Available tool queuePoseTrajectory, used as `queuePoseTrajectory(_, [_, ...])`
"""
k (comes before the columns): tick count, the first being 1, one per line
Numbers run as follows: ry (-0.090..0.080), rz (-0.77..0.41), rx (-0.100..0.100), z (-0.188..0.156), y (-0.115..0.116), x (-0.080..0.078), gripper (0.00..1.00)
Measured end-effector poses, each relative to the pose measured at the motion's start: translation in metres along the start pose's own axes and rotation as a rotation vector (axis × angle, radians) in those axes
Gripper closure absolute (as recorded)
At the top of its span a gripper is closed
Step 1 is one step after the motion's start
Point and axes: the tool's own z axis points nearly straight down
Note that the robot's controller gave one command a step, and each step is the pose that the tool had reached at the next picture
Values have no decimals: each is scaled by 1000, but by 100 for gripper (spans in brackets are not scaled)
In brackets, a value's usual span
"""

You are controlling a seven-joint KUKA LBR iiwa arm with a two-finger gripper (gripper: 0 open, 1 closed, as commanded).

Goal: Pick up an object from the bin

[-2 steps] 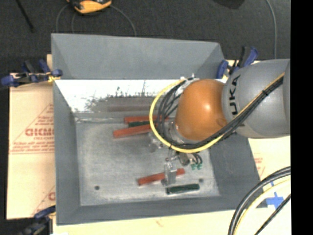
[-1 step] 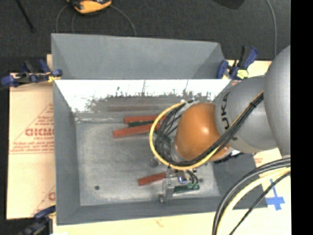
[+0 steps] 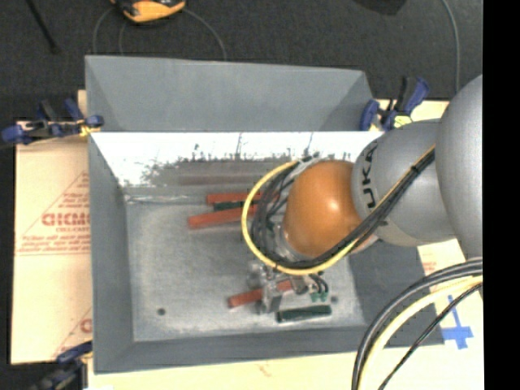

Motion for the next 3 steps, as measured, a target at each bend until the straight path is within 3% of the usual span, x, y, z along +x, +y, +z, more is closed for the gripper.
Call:
queuePoseTrajectory(2, [0,2,0,-1,0,0,100])
queuePoseTrajectory(3, [8,3,-1,-9,0,2,100])
